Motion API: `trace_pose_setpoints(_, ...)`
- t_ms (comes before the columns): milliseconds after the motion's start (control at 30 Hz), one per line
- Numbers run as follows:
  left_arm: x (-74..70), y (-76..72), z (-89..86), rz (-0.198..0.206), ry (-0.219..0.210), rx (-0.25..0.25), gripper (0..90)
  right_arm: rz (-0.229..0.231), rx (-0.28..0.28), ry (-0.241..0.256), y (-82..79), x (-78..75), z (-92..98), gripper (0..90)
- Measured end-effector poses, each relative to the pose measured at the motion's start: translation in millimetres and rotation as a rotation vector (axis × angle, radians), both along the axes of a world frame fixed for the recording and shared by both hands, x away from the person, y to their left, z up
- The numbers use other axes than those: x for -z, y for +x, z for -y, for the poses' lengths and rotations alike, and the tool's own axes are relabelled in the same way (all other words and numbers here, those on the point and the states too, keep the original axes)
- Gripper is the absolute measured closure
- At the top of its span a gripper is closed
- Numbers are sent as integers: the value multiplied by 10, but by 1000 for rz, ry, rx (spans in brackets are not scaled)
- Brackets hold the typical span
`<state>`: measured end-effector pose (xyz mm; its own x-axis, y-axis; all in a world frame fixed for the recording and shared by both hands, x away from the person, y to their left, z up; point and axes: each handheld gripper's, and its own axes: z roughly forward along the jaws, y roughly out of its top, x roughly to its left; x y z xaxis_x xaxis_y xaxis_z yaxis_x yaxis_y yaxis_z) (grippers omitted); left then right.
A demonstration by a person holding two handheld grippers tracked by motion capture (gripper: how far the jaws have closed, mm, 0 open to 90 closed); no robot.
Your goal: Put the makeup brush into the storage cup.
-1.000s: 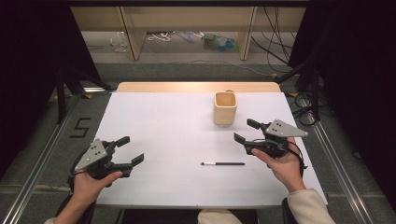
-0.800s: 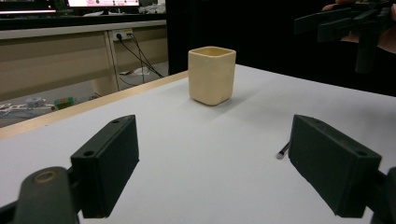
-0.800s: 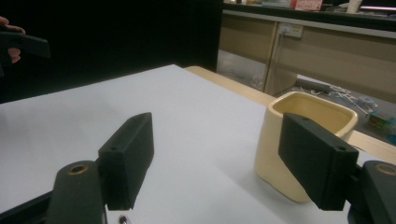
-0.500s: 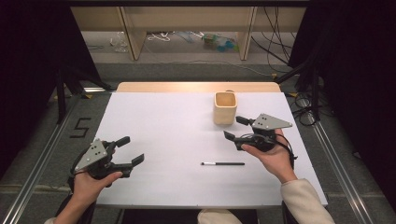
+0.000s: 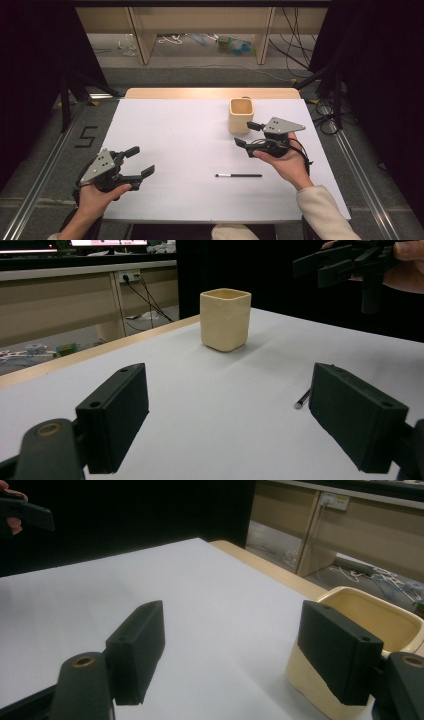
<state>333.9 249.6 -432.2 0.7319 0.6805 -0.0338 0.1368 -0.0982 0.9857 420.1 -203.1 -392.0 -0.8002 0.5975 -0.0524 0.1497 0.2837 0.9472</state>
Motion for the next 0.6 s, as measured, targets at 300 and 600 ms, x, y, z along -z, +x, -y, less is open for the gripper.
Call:
trace_pose_setpoints(300,2,0,1,-2,0,2,159,-12,-16,-20,51,-2,-55,282)
trace_pose_setpoints(600,3,0,2,-2,4,4,159,-75,-70,-162,118,-24,-103,294)
